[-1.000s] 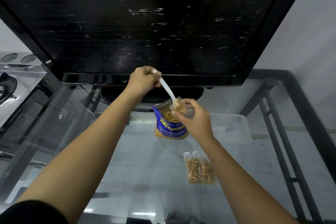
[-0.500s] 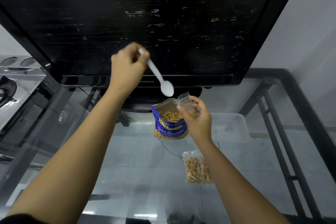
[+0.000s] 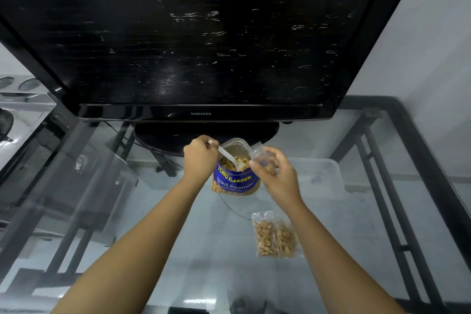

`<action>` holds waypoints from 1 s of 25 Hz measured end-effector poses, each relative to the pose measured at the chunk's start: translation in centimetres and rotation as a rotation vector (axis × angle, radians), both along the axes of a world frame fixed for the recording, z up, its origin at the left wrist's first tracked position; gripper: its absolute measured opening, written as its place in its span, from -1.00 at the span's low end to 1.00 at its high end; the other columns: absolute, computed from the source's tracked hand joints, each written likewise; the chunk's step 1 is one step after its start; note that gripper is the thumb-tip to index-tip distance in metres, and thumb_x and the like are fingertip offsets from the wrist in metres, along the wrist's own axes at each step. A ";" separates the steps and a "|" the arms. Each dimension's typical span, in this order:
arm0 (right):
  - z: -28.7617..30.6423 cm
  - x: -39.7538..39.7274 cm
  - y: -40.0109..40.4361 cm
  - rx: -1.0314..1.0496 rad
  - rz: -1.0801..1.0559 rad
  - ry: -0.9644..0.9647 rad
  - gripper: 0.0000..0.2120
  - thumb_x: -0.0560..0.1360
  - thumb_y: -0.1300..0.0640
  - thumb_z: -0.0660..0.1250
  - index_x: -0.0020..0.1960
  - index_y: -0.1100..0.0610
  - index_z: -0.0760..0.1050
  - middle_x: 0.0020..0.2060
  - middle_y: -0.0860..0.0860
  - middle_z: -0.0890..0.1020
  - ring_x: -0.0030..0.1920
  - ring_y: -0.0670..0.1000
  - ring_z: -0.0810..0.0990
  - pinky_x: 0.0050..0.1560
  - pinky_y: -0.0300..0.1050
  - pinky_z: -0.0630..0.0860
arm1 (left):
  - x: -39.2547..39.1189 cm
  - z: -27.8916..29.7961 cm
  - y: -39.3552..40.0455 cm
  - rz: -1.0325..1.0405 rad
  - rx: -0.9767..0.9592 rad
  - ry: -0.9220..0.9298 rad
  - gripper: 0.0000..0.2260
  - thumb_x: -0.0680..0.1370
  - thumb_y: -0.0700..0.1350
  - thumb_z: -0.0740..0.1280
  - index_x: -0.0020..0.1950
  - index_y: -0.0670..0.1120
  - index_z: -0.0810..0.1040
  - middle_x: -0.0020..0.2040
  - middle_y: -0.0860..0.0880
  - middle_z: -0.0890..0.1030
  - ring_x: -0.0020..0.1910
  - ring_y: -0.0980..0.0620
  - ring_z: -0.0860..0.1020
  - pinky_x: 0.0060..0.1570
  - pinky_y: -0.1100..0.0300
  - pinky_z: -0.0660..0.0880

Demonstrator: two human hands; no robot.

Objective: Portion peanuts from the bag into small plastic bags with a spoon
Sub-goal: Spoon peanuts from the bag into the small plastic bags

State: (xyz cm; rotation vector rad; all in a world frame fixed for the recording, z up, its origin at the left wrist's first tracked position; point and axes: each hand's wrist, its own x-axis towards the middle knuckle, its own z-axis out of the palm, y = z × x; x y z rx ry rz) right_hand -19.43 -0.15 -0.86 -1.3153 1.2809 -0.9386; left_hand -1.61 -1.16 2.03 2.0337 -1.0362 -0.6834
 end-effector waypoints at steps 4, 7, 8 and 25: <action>-0.2 -0.2 0.0 0.006 0.018 -0.021 -0.66 0.37 -0.12 0.42 0.08 -0.22 0.39 0.08 -0.06 0.61 0.12 -0.08 0.56 -0.18 -0.18 0.61 | 0.4 -0.1 -0.2 0.146 0.024 0.297 -0.86 0.56 -0.18 0.23 -0.06 -0.19 0.56 -0.28 -0.09 0.59 -0.19 -0.06 0.58 -0.02 0.00 0.58; -0.3 -0.3 -0.3 0.000 0.017 -0.011 -0.64 0.39 -0.06 0.42 0.14 -0.12 0.41 0.08 -0.05 0.61 0.12 -0.09 0.56 -0.26 -0.31 0.58 | 1.1 -0.3 -0.2 0.210 0.021 0.442 -0.88 0.57 -0.21 0.23 -0.05 -0.19 0.55 -0.26 -0.09 0.57 -0.27 0.05 0.56 -0.12 0.16 0.59; -0.2 -0.3 -0.4 0.000 0.016 -0.014 -0.63 0.39 -0.05 0.43 0.15 -0.10 0.42 0.08 -0.05 0.62 0.11 -0.09 0.57 -0.27 -0.33 0.57 | 1.5 -0.6 -0.2 0.222 0.021 0.479 -0.88 0.57 -0.21 0.23 -0.05 -0.19 0.54 -0.23 -0.11 0.58 -0.29 0.07 0.56 -0.21 0.24 0.57; 0.7 1.1 -1.4 -0.411 0.027 0.553 -0.55 0.33 -0.11 0.46 0.14 0.05 0.51 -0.05 -0.01 0.64 -0.02 0.06 0.49 -0.09 -0.07 0.42 | 6.7 3.2 -1.9 0.199 -0.106 0.600 -0.86 0.55 -0.25 0.22 -0.19 -0.14 0.49 -0.35 -0.07 0.49 -0.37 0.08 0.44 -0.33 0.30 0.42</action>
